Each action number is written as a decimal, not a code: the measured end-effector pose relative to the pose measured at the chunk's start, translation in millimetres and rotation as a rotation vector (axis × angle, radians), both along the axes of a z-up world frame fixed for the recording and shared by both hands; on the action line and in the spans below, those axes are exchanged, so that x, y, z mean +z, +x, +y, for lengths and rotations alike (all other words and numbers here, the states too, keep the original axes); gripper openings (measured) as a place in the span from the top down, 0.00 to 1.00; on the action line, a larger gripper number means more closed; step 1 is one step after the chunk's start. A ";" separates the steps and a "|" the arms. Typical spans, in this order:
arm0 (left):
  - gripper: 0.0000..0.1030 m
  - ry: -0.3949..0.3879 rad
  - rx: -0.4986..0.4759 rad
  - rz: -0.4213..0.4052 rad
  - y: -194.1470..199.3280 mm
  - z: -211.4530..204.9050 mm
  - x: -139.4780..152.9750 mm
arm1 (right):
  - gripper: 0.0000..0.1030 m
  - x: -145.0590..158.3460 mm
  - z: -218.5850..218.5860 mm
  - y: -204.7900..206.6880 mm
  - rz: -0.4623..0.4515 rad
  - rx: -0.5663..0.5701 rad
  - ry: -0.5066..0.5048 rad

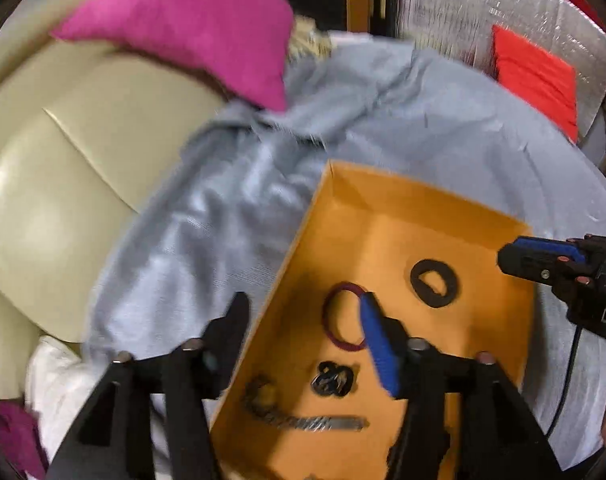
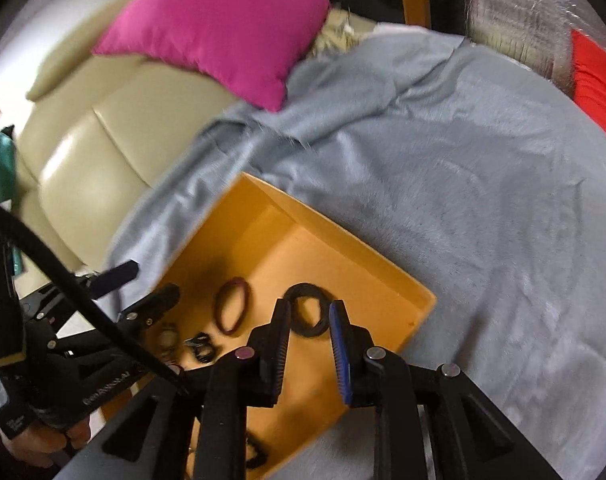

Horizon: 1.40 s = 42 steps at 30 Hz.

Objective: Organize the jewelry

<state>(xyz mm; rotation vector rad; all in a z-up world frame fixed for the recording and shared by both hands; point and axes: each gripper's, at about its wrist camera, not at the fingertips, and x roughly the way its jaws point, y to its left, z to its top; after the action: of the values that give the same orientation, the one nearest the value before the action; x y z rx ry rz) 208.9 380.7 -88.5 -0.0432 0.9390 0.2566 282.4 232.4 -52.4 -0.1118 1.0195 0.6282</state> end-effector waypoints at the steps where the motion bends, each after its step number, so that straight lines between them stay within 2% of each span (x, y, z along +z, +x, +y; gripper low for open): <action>1: 0.32 0.016 0.005 -0.022 -8.9 -1.1 9.3 | 0.77 8.7 -4.6 -10.6 -0.023 0.007 0.014; 5: 0.26 0.091 0.034 -0.105 -60.5 -4.7 42.7 | 0.77 36.3 -21.9 -55.9 -0.072 0.030 0.088; 7: 0.20 0.134 0.042 -0.148 -91.1 -11.4 56.9 | 0.73 47.2 -30.4 -87.4 -0.105 0.043 0.115; 9: 0.15 0.177 0.042 -0.203 -123.8 -20.5 71.2 | 0.60 54.2 -37.2 -114.4 -0.137 0.054 0.128; 10: 0.12 0.188 0.045 -0.223 -137.7 -24.2 76.4 | 0.49 57.5 -40.9 -130.5 -0.156 0.059 0.137; 11: 0.12 0.195 0.046 -0.241 -153.1 -29.4 81.5 | 0.44 60.3 -44.8 -146.5 -0.177 0.065 0.147; 17: 0.10 0.232 0.103 -0.288 -224.2 -56.6 95.8 | 0.44 69.2 -70.6 -236.3 -0.253 0.110 0.185; 23: 0.09 0.270 0.134 -0.280 -269.6 -77.7 96.4 | 0.44 76.3 -86.8 -286.2 -0.279 0.114 0.196; 31: 0.09 0.282 0.162 -0.280 -299.9 -89.4 100.2 | 0.44 81.0 -102.0 -314.7 -0.288 0.116 0.217; 38: 0.09 0.262 0.153 -0.255 -283.4 -93.1 97.4 | 0.44 79.0 -114.6 -297.1 -0.259 0.073 0.241; 42: 0.09 0.264 0.152 -0.218 -273.6 -91.9 86.2 | 0.44 71.5 -111.9 -287.1 -0.235 0.067 0.241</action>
<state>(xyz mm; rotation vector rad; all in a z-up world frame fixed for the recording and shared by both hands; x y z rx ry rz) -64.6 288.9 -2.3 0.0994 0.6804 0.5054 -4.7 120.5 19.1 -0.0074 0.7104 0.7757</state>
